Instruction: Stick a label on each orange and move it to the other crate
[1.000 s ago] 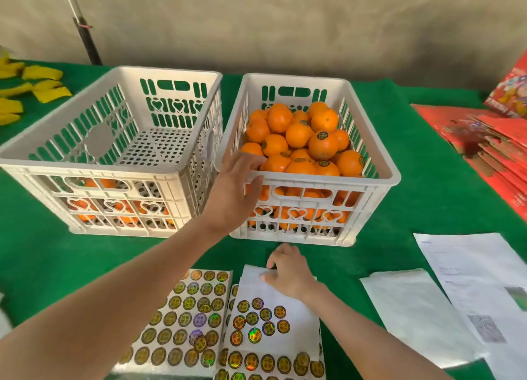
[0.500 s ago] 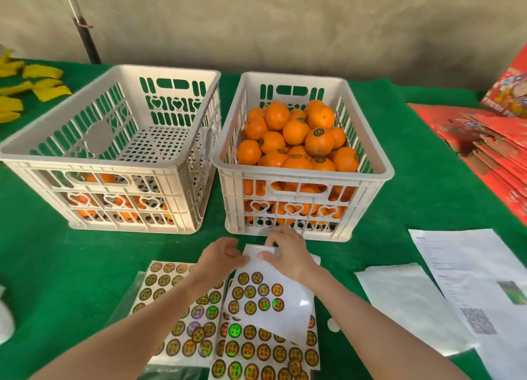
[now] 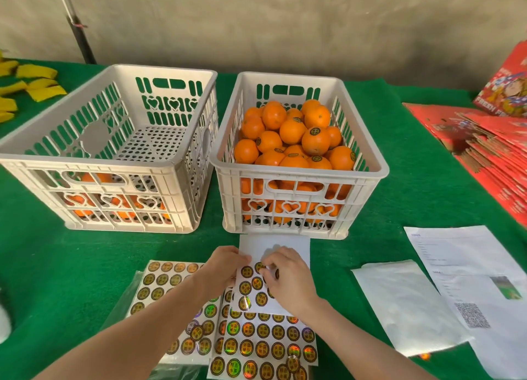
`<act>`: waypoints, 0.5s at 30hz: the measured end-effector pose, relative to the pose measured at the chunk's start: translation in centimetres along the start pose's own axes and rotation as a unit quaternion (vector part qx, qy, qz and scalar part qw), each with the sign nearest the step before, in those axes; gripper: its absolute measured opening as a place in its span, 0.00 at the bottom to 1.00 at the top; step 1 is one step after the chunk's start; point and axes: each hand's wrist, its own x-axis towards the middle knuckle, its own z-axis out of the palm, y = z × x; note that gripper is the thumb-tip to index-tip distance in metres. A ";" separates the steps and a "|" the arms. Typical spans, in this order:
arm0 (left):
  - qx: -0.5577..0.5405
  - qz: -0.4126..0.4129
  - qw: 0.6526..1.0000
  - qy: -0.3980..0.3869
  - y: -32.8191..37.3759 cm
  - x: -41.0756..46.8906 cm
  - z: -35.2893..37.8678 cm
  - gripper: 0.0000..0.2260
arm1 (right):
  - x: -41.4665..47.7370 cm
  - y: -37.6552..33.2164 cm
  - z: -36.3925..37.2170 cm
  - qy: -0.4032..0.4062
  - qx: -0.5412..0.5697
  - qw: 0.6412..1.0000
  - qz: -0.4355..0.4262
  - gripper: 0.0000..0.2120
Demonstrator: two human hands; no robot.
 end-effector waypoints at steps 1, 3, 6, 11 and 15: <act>-0.001 -0.001 1.000 -0.005 -0.1 0.1 0.0 0.04 | 0.1 -0.2 0.0 0.003 0.000 1.000 -0.001 0.05; 0.010 0.001 1.000 -0.005 0.0 0.2 -0.1 0.05 | 0.0 -0.3 0.2 0.001 0.008 1.000 0.006 0.05; 0.033 0.005 0.999 -0.007 0.1 0.3 -0.2 0.07 | -0.2 0.2 0.4 -0.007 0.011 0.999 0.038 0.04; 0.072 0.018 0.996 -0.042 -0.2 0.9 -0.6 0.06 | 0.1 -0.1 -0.1 -0.032 0.092 0.993 0.070 0.07; 0.212 0.073 0.975 0.002 -0.4 1.9 -1.0 0.03 | 0.6 -0.4 -1.1 -0.015 0.224 0.959 0.172 0.13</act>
